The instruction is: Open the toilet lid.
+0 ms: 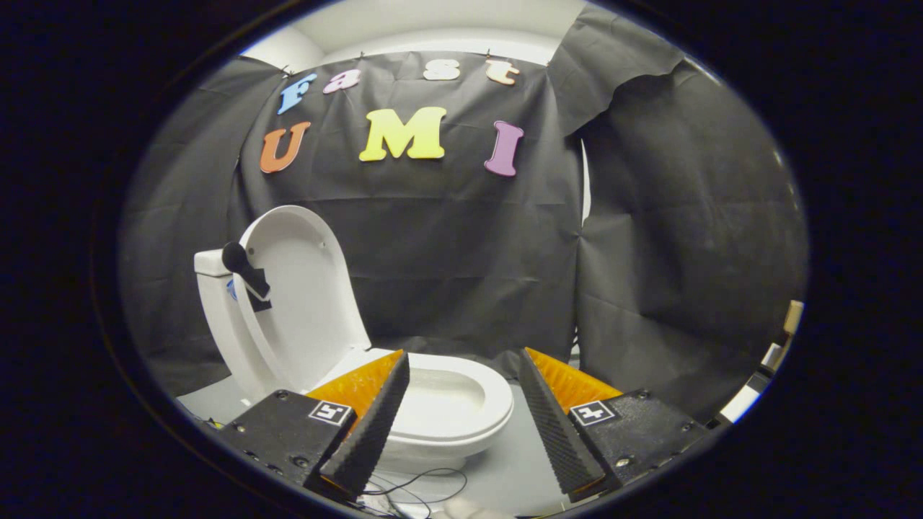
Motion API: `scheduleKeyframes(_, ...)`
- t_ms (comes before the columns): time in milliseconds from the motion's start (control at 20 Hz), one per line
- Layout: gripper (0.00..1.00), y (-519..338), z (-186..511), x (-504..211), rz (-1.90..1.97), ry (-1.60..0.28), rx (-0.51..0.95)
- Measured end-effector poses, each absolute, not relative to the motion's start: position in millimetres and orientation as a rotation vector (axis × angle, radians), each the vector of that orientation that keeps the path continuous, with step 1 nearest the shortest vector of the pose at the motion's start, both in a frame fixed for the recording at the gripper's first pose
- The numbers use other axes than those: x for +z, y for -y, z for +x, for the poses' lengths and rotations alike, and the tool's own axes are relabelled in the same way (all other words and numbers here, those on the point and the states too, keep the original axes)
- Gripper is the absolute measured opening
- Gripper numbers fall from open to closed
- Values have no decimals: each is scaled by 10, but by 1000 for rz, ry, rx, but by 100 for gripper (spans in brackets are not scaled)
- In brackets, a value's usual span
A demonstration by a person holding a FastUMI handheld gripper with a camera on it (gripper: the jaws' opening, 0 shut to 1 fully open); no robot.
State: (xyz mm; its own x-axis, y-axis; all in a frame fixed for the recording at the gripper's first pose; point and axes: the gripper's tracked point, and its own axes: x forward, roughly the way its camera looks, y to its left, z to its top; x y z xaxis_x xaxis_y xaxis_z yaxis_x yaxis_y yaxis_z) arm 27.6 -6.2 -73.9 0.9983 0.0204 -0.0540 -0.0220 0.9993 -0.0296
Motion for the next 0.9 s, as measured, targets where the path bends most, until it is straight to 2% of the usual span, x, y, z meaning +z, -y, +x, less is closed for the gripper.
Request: scheduleKeyframes(900, 95, 160, 267, -798, 37, -83, 0)
